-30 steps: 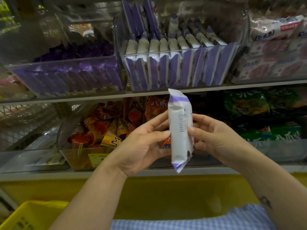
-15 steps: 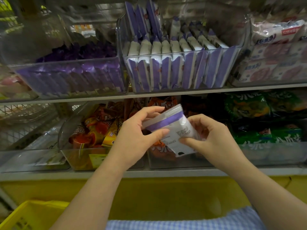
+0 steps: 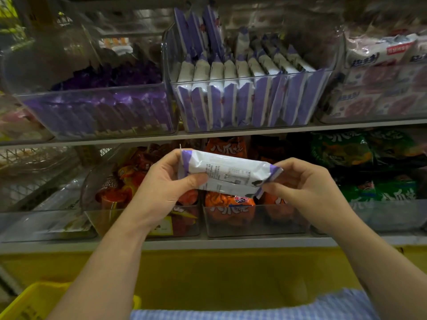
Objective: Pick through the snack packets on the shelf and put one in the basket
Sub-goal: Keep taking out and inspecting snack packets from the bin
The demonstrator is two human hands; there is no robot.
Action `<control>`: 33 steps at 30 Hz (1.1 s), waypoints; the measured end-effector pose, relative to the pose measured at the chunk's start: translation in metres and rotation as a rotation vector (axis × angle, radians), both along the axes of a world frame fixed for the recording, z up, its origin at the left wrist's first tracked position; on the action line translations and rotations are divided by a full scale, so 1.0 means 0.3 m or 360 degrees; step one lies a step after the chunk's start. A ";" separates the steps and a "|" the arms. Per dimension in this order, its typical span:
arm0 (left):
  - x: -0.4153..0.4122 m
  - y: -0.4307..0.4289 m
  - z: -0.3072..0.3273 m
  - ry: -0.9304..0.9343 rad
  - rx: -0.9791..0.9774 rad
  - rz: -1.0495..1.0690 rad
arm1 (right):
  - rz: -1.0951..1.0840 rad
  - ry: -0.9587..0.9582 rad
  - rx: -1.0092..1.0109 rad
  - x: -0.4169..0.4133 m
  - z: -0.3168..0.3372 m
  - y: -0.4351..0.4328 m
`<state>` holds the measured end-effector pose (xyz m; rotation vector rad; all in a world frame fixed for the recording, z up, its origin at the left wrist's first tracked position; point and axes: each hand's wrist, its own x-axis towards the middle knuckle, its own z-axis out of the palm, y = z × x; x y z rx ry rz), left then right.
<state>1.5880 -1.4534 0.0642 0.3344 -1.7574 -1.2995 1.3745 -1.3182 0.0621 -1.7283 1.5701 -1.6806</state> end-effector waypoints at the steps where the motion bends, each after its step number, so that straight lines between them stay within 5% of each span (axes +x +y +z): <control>1: 0.001 -0.004 -0.003 0.0010 0.0048 -0.0023 | 0.0012 -0.0032 -0.0028 -0.001 0.001 -0.001; 11: -0.028 0.004 -0.016 -0.0011 0.0295 0.0079 | 0.0160 -0.0295 0.0055 0.011 0.000 0.002; 17: -0.054 0.034 -0.021 -0.0106 0.0257 0.0225 | 0.0178 -0.0677 0.0195 0.010 -0.017 -0.012; 24: -0.051 0.037 -0.020 -0.0133 0.0141 0.0326 | 0.0067 -0.0687 0.0364 0.000 -0.026 -0.012; 33: -0.044 0.043 -0.014 -0.0127 0.0105 0.0056 | 0.0932 -0.1060 0.1067 -0.007 -0.002 0.014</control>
